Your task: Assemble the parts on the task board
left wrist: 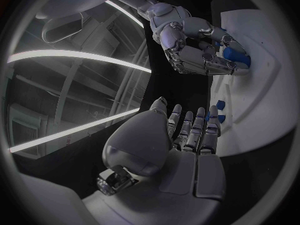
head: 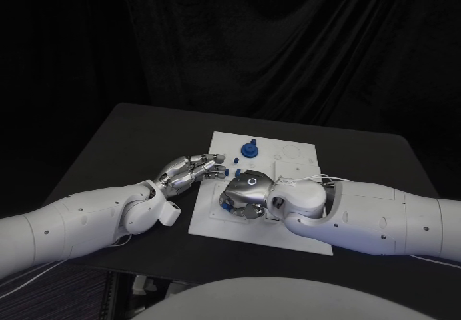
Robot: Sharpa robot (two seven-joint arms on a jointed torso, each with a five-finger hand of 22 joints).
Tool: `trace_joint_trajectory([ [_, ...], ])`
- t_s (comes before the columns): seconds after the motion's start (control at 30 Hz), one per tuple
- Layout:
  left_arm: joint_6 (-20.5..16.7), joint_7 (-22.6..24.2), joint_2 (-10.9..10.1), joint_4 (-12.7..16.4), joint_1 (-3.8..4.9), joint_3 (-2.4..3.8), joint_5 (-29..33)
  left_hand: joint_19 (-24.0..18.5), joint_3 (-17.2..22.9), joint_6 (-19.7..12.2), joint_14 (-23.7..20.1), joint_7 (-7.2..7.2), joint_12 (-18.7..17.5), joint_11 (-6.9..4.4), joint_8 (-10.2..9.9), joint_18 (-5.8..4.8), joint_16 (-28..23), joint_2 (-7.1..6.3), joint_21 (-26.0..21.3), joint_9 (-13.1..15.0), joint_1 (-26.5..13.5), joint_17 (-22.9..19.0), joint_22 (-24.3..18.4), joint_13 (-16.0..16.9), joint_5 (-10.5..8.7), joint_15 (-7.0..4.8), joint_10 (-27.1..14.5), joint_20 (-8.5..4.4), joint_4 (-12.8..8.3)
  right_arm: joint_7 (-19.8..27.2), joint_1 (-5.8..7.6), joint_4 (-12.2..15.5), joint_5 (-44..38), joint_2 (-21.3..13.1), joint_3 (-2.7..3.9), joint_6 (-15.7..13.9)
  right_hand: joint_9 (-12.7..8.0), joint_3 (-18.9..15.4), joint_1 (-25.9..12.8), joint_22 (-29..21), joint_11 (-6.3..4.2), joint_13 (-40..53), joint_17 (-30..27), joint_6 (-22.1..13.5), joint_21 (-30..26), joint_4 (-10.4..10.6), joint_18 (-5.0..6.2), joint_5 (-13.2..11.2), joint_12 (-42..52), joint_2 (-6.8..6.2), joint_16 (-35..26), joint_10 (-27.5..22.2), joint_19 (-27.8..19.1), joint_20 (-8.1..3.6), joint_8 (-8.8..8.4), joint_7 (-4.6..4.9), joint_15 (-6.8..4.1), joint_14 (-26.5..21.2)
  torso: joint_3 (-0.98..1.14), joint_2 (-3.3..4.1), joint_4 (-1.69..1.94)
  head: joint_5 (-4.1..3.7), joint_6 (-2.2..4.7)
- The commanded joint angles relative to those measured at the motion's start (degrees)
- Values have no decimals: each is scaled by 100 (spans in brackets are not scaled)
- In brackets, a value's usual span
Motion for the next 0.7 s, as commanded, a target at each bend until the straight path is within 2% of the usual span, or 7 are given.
trace_joint_trajectory([
  [0.03,64,205,14,7,-12,6,39,-53,32,24,-26,-7,-23,53,37,-64,25,18,7,5,-50,-9,-8,-9,-18,4,6,-3,3,-140,-14,6,-46,-4,1,37,-43,-1,-65,702,53,-1,-79,-84,-140,37,56,-27,-76,-38,-77,-170,-95,30,-105,-6,38,-88,1,-1,7,-8,-1],
  [0.13,65,203,14,4,-12,6,39,-53,32,24,-26,-7,-23,53,37,-64,25,18,7,5,-50,-9,-8,-9,-18,4,6,-3,3,-166,-14,4,-46,-10,1,78,-103,-10,-60,668,112,7,-164,-171,-288,34,78,-26,-115,-77,-142,-378,-167,73,-236,-39,86,-164,3,-2,7,-12,-1],
  [0.33,69,200,17,1,-14,6,39,-53,32,24,-26,-7,-23,53,37,-64,25,18,7,5,-50,-9,-8,-9,-18,4,6,-3,3,-196,-14,13,-46,-31,1,122,-172,-66,-71,619,186,67,-288,-193,-514,27,116,-31,-108,-110,-228,-749,-283,133,-378,-66,144,-291,6,2,0,-1,-1],
  [0.7,69,194,14,-1,-21,6,39,-57,33,40,-32,6,-25,52,44,-62,27,15,10,9,-60,-10,-8,-10,-21,5,7,-1,8,-212,-14,29,-46,-103,1,123,-224,-186,-73,556,253,170,-475,-144,-826,0,168,-72,-12,-89,-347,-1275,-439,173,-496,-64,164,-478,8,9,-9,6,-1],
])
